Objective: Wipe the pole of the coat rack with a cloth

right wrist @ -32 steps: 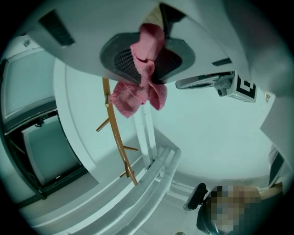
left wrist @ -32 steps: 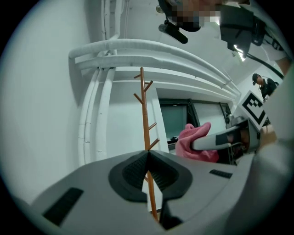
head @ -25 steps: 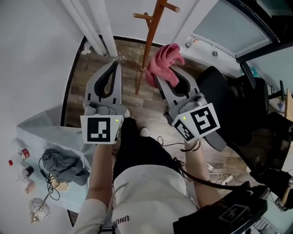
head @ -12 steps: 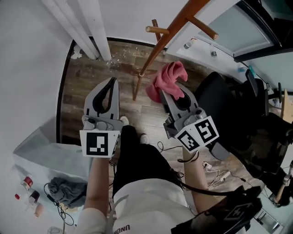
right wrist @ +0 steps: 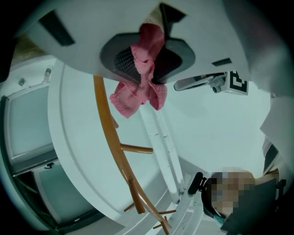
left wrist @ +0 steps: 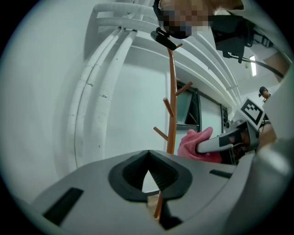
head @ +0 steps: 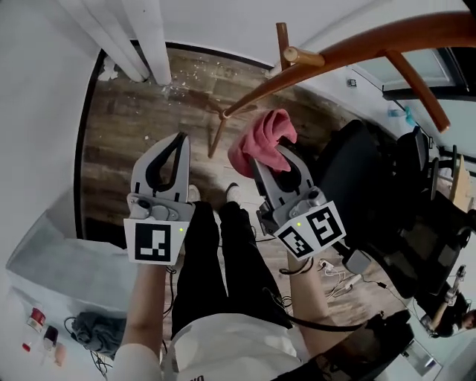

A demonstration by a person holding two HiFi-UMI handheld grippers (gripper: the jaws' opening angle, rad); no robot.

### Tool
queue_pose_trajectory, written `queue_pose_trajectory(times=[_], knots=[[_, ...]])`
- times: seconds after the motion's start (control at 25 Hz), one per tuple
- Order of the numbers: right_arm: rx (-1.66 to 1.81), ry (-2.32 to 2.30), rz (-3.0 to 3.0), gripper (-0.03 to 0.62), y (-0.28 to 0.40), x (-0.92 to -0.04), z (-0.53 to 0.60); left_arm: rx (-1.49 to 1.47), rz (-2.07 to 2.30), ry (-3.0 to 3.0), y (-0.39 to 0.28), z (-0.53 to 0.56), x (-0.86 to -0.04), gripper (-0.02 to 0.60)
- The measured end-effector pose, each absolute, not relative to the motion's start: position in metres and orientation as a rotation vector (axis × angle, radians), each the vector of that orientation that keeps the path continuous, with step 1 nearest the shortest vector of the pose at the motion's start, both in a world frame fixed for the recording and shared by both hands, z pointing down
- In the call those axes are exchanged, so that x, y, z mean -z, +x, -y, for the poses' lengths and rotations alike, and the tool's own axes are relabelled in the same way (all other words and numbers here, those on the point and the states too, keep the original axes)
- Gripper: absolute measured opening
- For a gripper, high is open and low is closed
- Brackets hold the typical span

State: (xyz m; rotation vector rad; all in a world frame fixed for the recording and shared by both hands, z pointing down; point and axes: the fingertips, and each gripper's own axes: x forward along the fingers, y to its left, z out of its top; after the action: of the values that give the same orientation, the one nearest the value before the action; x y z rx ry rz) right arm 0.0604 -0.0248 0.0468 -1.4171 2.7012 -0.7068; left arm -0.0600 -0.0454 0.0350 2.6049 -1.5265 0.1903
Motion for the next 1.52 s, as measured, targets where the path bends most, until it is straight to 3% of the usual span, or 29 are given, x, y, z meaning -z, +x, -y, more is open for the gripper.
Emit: queue_pose_trajectory(times=[0.8,1.52], knots=[[0.678,-1.324,-2.882,0.091,0.048,-0.252,0.058,-0.202,1.534,2.556,-0.07,0.063,-0.24,0.011],[0.479,-1.274,-2.939,0.091,0.052,-0.419,0.093,-0.019,1.52,2.63,-0.083,0.129,-0.402,0.011]])
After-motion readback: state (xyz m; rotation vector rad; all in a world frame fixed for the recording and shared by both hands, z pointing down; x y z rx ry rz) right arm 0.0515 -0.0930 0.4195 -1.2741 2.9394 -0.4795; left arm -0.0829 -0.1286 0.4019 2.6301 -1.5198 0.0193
